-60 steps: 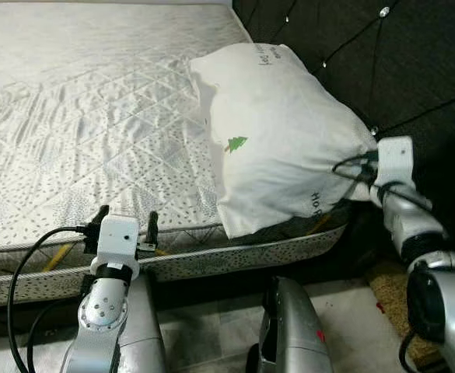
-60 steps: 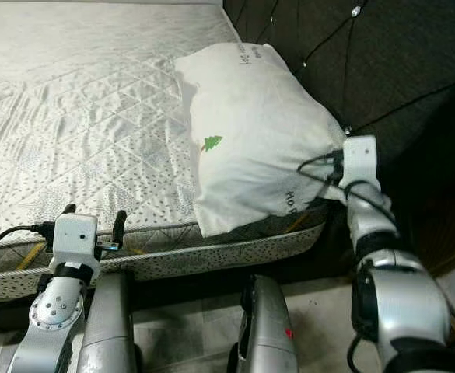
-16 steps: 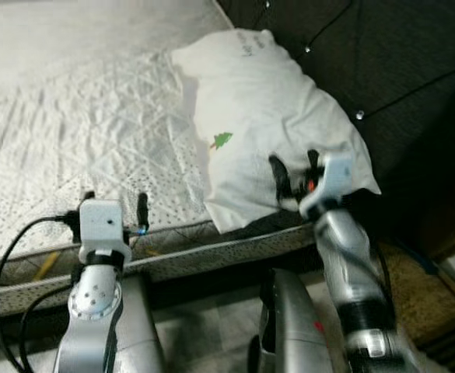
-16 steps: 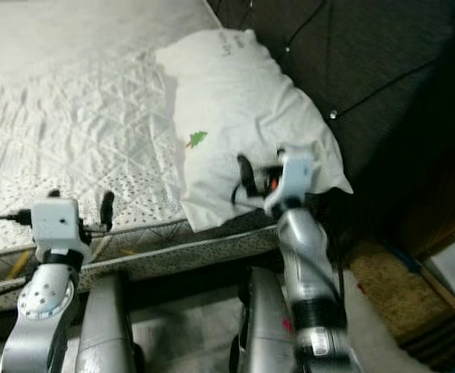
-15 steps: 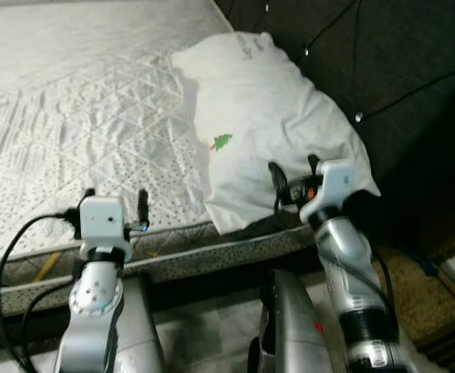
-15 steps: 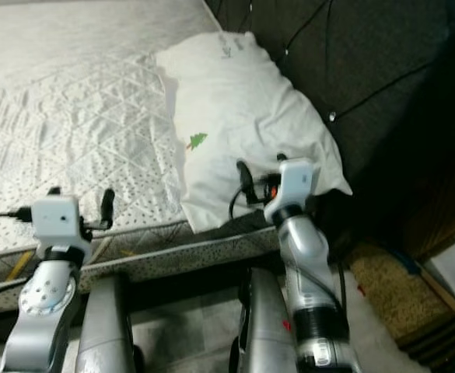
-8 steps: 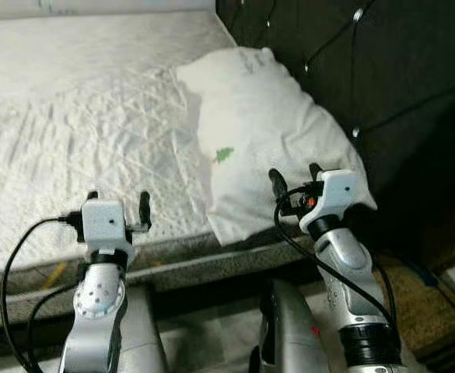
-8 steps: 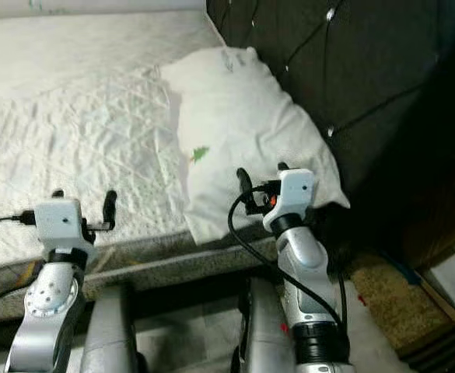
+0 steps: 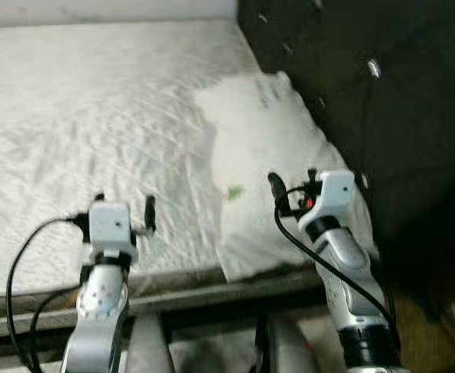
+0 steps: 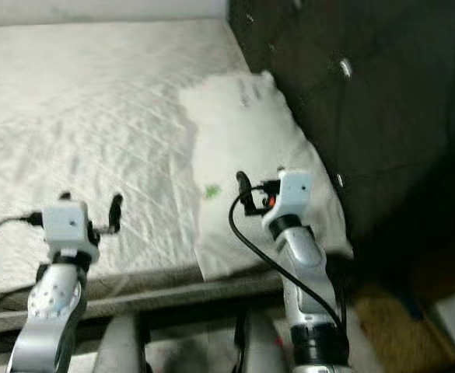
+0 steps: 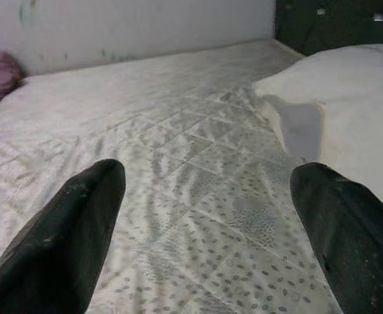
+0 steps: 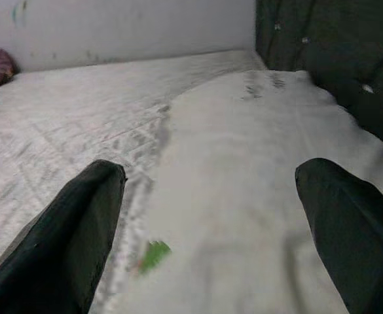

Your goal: Clean up the room

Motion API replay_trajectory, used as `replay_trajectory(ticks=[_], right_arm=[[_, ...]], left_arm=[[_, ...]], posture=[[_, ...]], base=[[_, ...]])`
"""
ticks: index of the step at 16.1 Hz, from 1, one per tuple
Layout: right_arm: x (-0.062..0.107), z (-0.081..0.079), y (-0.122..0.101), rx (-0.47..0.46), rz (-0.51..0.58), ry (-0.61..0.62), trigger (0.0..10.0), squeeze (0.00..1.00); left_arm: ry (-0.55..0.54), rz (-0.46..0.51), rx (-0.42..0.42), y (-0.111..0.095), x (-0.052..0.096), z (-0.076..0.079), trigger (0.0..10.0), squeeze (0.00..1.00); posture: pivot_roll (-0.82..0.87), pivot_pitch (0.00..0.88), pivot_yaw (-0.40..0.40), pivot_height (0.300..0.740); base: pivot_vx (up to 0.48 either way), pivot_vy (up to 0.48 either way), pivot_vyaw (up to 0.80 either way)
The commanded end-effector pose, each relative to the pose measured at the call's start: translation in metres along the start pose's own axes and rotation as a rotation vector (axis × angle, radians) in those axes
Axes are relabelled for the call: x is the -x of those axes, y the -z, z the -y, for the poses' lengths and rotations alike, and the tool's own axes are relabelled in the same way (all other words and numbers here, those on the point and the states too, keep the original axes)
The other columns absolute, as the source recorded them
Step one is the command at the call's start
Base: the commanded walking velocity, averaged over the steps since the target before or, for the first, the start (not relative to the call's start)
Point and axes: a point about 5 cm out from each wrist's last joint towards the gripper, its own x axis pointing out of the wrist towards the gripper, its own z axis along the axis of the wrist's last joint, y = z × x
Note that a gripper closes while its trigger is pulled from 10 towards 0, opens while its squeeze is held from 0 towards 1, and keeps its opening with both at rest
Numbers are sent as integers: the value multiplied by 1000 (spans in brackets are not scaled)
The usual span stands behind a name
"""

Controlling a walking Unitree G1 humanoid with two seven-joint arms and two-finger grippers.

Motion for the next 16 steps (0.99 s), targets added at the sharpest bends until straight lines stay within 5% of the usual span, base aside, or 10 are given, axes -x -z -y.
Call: replay_trajectory(ticks=[1, 16], right_arm=[[1, 2, -4, -5, 5, 6, 10000, 0], [2, 14, 6, 7, -73, 126, 10000, 0]], left_arm=[[-11, 8, 3, -2, -1, -2, 10000, 0], [12, 4, 5, -9, -1, 4, 10000, 0]], posture=[[9, 0, -46, 723], [23, 0, -38, 740]], base=[[0, 0, 0], [0, 0, 0]])
